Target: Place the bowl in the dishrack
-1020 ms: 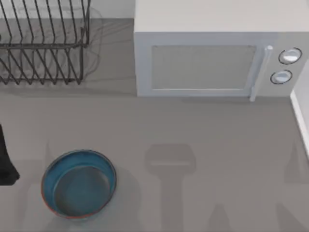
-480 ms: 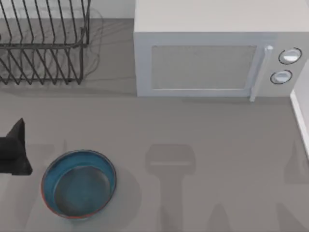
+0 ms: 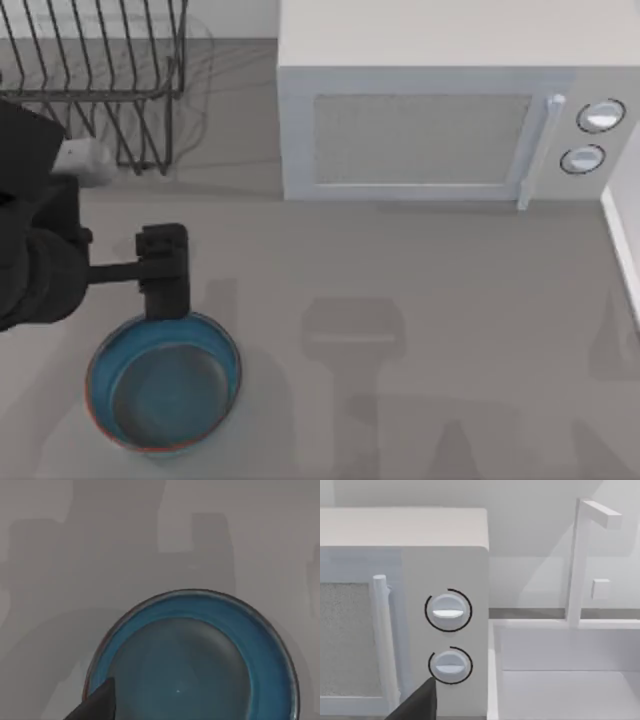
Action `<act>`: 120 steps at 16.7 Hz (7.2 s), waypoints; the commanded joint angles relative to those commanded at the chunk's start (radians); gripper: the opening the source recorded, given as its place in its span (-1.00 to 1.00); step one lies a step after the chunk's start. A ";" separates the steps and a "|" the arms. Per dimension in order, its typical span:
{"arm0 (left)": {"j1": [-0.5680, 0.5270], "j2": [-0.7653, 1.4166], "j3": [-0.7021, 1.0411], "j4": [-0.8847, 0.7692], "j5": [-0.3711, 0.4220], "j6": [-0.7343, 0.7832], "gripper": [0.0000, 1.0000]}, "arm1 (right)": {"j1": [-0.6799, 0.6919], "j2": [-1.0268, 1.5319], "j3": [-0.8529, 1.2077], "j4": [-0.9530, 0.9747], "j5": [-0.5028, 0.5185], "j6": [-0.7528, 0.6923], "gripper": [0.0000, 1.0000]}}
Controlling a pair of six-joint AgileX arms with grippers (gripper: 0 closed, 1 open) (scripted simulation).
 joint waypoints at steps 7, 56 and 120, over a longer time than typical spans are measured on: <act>-0.209 0.505 0.396 -0.355 0.000 -0.204 1.00 | 0.000 0.000 0.000 0.000 0.000 0.000 1.00; -0.260 0.752 0.254 -0.060 0.001 -0.252 -1.00 | 0.000 0.000 0.000 0.000 0.000 0.000 1.00; 0.527 0.589 0.123 1.487 0.118 0.446 -1.00 | 0.000 0.000 0.000 0.000 0.000 0.000 1.00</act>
